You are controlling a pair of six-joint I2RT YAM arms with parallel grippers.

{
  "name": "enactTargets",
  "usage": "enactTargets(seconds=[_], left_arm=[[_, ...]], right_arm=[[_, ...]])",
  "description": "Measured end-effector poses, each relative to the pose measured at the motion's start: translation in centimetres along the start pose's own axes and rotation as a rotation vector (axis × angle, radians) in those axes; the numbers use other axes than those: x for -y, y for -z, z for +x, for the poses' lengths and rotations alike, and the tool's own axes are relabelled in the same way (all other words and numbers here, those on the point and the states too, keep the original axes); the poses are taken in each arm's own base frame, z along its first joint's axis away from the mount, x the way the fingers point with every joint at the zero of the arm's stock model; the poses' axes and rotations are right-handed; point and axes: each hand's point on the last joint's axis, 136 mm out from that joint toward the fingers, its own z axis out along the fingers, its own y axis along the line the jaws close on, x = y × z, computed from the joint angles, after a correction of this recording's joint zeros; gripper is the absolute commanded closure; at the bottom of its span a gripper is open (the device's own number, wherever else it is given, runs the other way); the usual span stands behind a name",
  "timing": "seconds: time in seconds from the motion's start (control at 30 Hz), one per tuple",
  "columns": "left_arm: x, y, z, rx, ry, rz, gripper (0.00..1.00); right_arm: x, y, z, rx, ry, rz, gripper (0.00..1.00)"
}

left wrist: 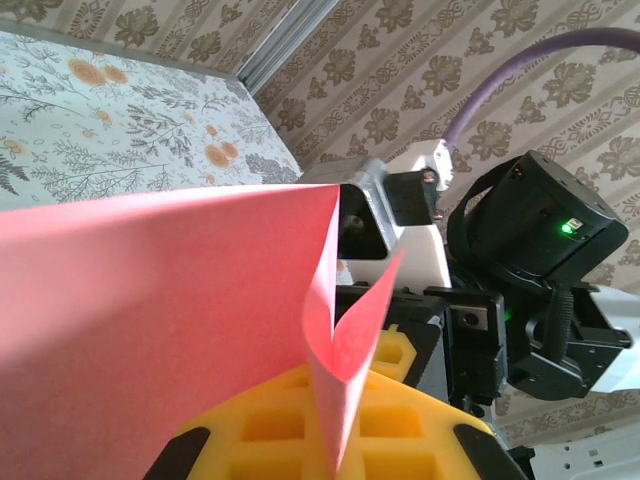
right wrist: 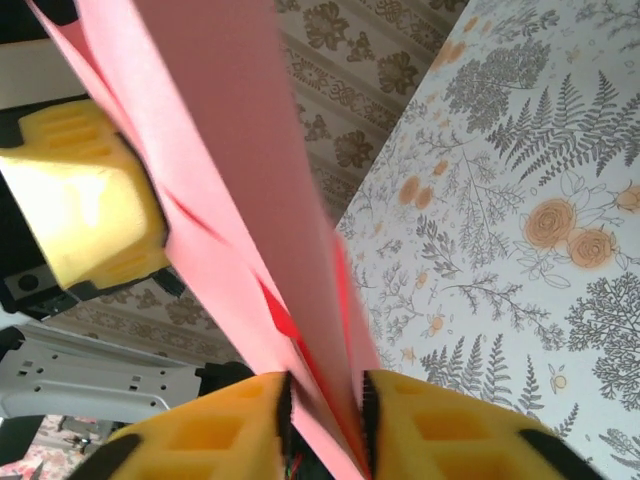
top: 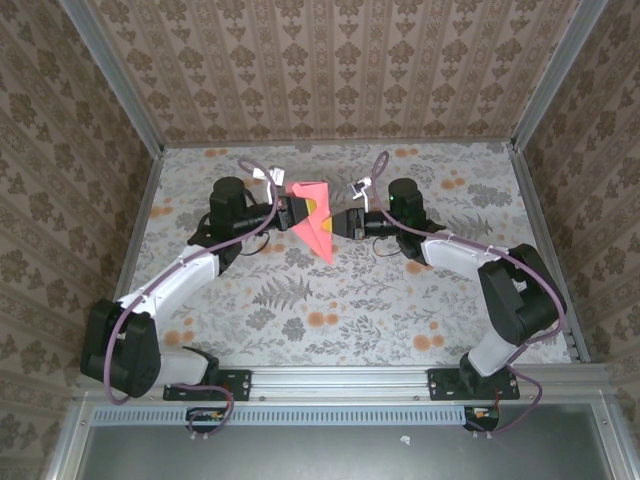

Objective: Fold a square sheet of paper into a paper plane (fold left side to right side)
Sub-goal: Turn over the paper at the center of the table.

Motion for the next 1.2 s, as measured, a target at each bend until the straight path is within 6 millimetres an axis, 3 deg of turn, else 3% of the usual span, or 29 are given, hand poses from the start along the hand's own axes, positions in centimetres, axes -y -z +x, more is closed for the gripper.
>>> enactTargets(seconds=[0.03,0.13,0.23,0.4,0.53,0.7,0.87,1.0,1.2], left_arm=[[-0.1,0.0,0.0,0.000,0.001,-0.004,0.85],[-0.5,0.0,0.3,-0.007,0.007,-0.024,0.74],[-1.4,0.1,0.7,-0.020,0.015,-0.061,0.46],[-3.6,1.4,1.5,-0.033,0.019,-0.202,0.27],[-3.7,3.9,1.2,-0.004,-0.044,-0.339,0.19],[-3.0,8.1,-0.5,0.124,-0.116,-0.503,0.13],[-3.7,12.2,-0.7,0.232,-0.121,-0.648,0.10],[-4.5,14.6,-0.1,0.278,-0.097,-0.742,0.08],[-5.4,16.8,0.3,0.322,-0.068,-0.819,0.08]], right_arm=[[-0.1,0.1,0.0,-0.001,0.008,0.005,0.83],[-0.4,0.5,0.2,-0.006,0.026,0.020,0.88],[-0.2,0.9,0.6,-0.016,0.041,0.062,0.91],[1.3,2.2,0.8,-0.031,0.069,0.254,0.92],[2.8,4.4,-0.8,-0.018,0.149,0.616,0.92],[3.7,6.5,-1.7,-0.064,0.323,1.099,0.92],[7.4,7.5,-1.0,-0.223,0.487,1.501,0.92],[9.8,8.2,0.1,-0.380,0.607,1.695,0.92],[12.5,6.5,0.9,-0.544,0.721,1.817,0.90]])
